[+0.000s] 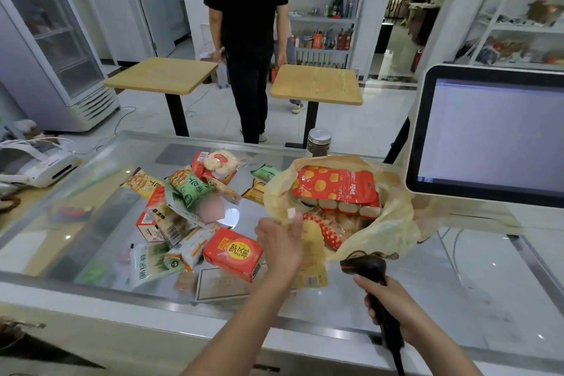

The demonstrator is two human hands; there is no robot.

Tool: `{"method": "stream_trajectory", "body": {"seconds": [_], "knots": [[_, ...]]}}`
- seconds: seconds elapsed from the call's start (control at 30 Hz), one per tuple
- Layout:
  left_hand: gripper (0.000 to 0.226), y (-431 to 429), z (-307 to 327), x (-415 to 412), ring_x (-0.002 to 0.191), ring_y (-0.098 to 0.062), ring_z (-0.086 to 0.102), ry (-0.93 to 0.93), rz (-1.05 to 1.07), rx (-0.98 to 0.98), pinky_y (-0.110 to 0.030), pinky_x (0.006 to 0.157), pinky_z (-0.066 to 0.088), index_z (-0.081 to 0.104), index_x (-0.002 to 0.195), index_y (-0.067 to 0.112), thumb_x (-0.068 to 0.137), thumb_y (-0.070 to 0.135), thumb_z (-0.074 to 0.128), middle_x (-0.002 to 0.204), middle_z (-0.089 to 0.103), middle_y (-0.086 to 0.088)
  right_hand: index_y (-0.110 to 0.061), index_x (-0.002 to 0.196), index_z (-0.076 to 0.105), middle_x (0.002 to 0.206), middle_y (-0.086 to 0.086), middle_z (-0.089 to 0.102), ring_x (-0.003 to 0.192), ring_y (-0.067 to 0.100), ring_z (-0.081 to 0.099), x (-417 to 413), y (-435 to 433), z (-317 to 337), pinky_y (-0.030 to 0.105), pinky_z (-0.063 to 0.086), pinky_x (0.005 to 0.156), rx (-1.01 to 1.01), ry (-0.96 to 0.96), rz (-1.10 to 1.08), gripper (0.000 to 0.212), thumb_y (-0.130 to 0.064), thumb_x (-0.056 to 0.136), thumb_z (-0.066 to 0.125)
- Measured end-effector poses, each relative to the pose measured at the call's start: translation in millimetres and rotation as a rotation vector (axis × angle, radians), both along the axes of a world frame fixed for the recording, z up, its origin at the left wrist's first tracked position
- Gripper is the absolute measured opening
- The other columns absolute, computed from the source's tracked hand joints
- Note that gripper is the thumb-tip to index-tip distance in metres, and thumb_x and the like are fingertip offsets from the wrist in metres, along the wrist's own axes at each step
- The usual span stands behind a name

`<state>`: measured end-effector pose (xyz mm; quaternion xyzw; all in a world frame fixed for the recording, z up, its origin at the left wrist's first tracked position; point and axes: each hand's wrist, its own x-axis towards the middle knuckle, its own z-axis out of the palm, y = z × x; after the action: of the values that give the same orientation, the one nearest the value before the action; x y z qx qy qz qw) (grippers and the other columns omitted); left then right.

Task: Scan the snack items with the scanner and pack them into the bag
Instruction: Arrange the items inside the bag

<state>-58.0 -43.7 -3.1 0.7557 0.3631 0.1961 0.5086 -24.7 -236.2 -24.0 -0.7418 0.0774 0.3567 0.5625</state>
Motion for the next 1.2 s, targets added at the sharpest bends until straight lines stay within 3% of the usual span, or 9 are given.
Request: {"method": "stream_trajectory", "body": {"seconds": [0.03, 0.1, 0.23, 0.3, 0.47, 0.67, 0.87, 1.07, 1.2], "knots": [[0.056, 4.6, -3.2, 0.0, 0.123, -0.027, 0.033, 0.017, -0.018, 0.048, -0.038, 0.1, 0.036, 0.034, 0.119, 0.011, 0.088, 0.053, 0.051, 0.122, 0.032, -0.007, -0.003, 0.1, 0.055, 0.054, 0.009, 0.053, 0.042, 0.019, 0.047, 1.0, -1.7, -0.1, 0.025, 0.038, 0.042, -0.001, 0.0, -0.006, 0.025, -0.021, 0.088, 0.068], [0.07, 9.5, -23.4, -11.5, 0.134, -0.029, 0.022, -0.012, -0.108, 0.436, -0.037, 0.108, 0.029, 0.025, 0.137, 0.007, 0.09, 0.052, 0.05, 0.14, 0.024, -0.013, -0.003, 0.1, 0.055, 0.055, 0.01, 0.054, 0.043, 0.02, 0.049, 2.2, -3.9, -0.5, 0.025, 0.039, 0.043, 0.006, 0.006, -0.021, 0.026, -0.021, 0.088, 0.068], [0.058, 7.7, -85.1, -41.7, 0.146, -0.022, 0.006, 0.031, -0.687, 1.036, -0.044, 0.109, 0.036, 0.023, 0.148, 0.022, 0.096, 0.046, 0.034, 0.157, 0.02, -0.006, -0.003, 0.106, 0.055, 0.062, 0.015, 0.058, 0.048, 0.025, 0.055, 1.1, -2.2, 0.2, 0.029, 0.045, 0.046, 0.036, 0.039, -0.046, 0.03, -0.021, 0.087, 0.069], [0.053, 10.8, -96.1, -45.7, 0.144, -0.017, 0.011, 0.175, -0.803, 1.029, -0.042, 0.1, 0.045, 0.027, 0.148, 0.027, 0.099, 0.046, 0.021, 0.155, 0.027, 0.001, -0.002, 0.105, 0.055, 0.062, 0.015, 0.057, 0.047, 0.024, 0.053, -1.1, -0.4, 2.4, 0.028, 0.043, 0.045, 0.038, 0.048, -0.037, 0.029, -0.022, 0.088, 0.068], [0.065, 11.1, -101.0, -50.9, 0.14, -0.018, 0.024, 0.26, -0.862, 1.016, -0.042, 0.102, 0.043, 0.033, 0.145, 0.025, 0.088, 0.056, 0.027, 0.151, 0.035, 0.0, -0.003, 0.097, 0.052, 0.054, 0.007, 0.047, 0.041, 0.017, 0.042, -5.1, -0.4, 13.0, 0.024, 0.036, 0.04, 0.027, 0.069, -0.013, 0.03, -0.028, 0.088, 0.066], [0.067, 10.0, -95.9, -78.8, 0.144, -0.011, -0.014, 0.206, -0.754, 0.905, -0.036, 0.119, -0.002, 0.0, 0.152, 0.022, 0.096, 0.055, 0.017, 0.159, -0.01, 0.002, -0.002, 0.103, 0.053, 0.056, 0.006, 0.046, 0.043, 0.018, 0.043, -14.7, 5.9, 56.0, 0.027, 0.039, 0.042, -0.016, 0.188, 0.09, 0.056, -0.054, 0.084, 0.057], [0.065, 9.6, -96.2, -74.3, 0.139, -0.019, 0.025, 0.374, -0.658, 0.851, -0.037, 0.117, 0.014, 0.036, 0.143, 0.01, 0.1, 0.049, 0.007, 0.148, 0.039, -0.007, 0.001, 0.11, 0.052, 0.055, 0.003, 0.043, 0.038, 0.012, 0.037, -21.1, 17.6, 118.2, 0.021, 0.034, 0.035, -0.08, 0.176, 0.175, 0.07, -0.063, 0.083, 0.047], [0.062, 6.7, -97.3, -74.1, 0.136, -0.024, 0.038, 0.358, -0.66, 0.882, -0.046, 0.104, 0.033, 0.041, 0.141, 0.005, 0.094, 0.044, 0.028, 0.147, 0.04, -0.012, -0.001, 0.106, 0.054, 0.053, 0.001, 0.042, 0.038, 0.011, 0.035, -31.3, 28.9, 154.2, 0.019, 0.032, 0.033, -0.134, 0.106, 0.255, 0.078, -0.069, 0.068, 0.051], [0.061, 6.8, -99.6, -73.4, 0.135, -0.025, 0.038, 0.339, -0.643, 0.873, -0.044, 0.108, 0.031, 0.041, 0.141, 0.005, 0.1, 0.043, 0.016, 0.146, 0.04, -0.012, -0.002, 0.102, 0.054, 0.052, 0.001, 0.042, 0.037, 0.011, 0.034, -35.3, 29.9, 164.1, 0.019, 0.032, 0.032, -0.147, 0.069, 0.261, 0.076, -0.069, 0.066, 0.051]]}}
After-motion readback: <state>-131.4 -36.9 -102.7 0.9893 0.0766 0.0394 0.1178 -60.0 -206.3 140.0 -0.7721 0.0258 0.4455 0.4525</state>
